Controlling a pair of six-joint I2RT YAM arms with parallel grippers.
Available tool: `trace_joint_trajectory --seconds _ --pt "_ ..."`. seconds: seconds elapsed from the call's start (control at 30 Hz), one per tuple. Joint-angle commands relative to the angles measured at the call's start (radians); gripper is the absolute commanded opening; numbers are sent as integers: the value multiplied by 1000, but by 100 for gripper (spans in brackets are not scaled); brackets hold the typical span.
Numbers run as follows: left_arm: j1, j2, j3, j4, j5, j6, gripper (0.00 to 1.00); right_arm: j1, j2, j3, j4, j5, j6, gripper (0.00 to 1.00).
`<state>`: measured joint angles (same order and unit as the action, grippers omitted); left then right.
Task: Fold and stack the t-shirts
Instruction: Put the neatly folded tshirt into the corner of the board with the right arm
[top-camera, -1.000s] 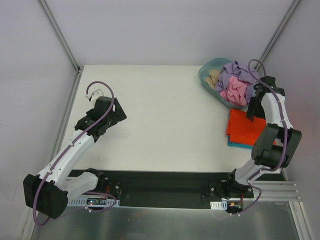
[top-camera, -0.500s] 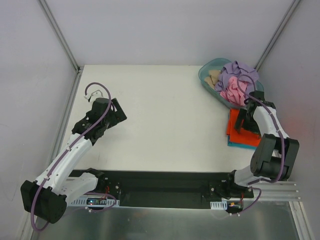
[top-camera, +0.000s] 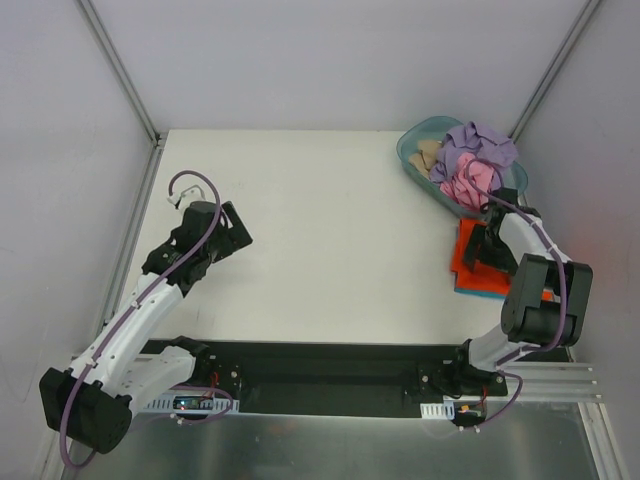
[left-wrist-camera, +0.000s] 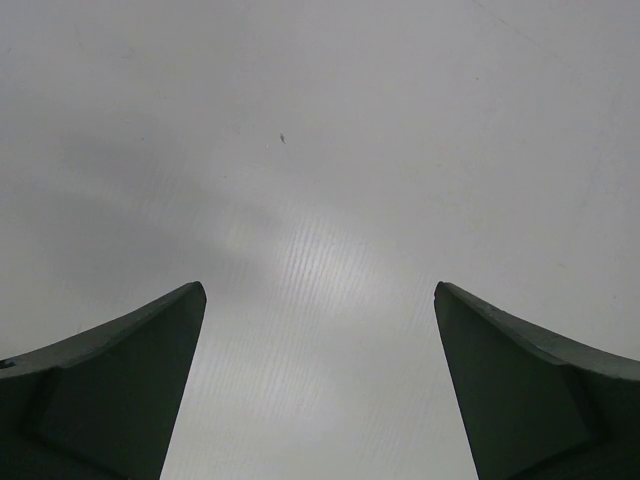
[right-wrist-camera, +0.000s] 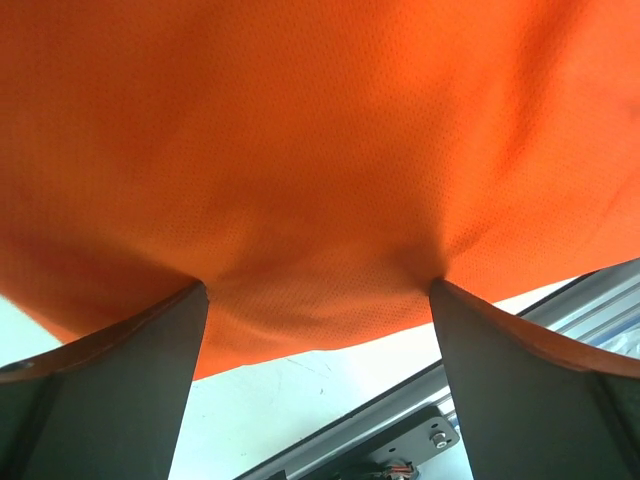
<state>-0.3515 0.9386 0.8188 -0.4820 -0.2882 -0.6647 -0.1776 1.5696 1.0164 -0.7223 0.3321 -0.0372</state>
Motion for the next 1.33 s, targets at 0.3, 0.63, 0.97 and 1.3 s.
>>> trace_joint_trajectory --seconds 0.3,0.63,0.97,1.3 --pt "8 -78 9 -55 26 -13 99 279 -586 -71 226 -170 -122 97" --pt "8 -18 33 -61 155 -38 99 342 -747 -265 532 -745 -67 97" --pt "8 -92 -44 -61 132 -79 99 357 -657 -366 641 -702 13 97" --pt "8 -132 -60 -60 64 -64 99 356 -645 -366 638 -631 10 97"
